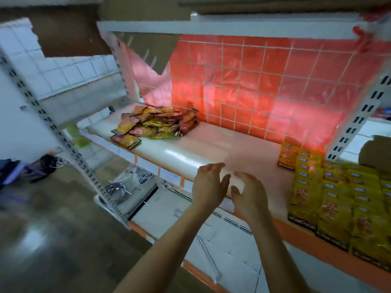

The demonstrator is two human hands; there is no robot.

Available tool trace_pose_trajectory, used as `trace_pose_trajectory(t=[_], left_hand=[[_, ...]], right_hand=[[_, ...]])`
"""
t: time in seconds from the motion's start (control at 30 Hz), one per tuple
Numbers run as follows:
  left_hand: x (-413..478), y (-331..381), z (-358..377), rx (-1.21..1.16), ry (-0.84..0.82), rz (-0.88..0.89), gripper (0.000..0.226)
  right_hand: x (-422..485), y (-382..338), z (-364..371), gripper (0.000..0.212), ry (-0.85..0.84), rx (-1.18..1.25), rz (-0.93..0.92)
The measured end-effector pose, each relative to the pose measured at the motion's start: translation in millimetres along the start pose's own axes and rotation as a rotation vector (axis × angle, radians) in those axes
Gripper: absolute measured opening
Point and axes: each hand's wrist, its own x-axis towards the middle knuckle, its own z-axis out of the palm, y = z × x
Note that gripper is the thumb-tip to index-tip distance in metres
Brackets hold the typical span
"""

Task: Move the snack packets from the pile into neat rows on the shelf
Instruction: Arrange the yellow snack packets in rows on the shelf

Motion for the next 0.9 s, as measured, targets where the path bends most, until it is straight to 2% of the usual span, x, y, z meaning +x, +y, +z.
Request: trace_pose_trajectory(t=[0.37,0.57,0.67,0.77,0.9], left_hand=[[72,-115,-40,0.112,0.012,-0.231,0.049],[123,-171,-54,0.101,-0.071,-0.443,0.040],[139,-182,-55,0.129,-0.079,-0.474,0.024],[150,-191,-54,0.176,-0.100,-0.481,0.020],[157,-200,-51,0.202,-0.114,-0.465,0.026]], right_hand=[[89,-69,90,0.042,-0.085,0.061,-0.058],[156,-114,133,0.052,-0.033,0.061,-0.097],[180,-126,153,0.066,0.000,0.057,-0.186],[198,-129,175,0.077,-0.064,-0.020,-0.251],[215,-130,189,0.070,-0.109,-0.062,-0.302]])
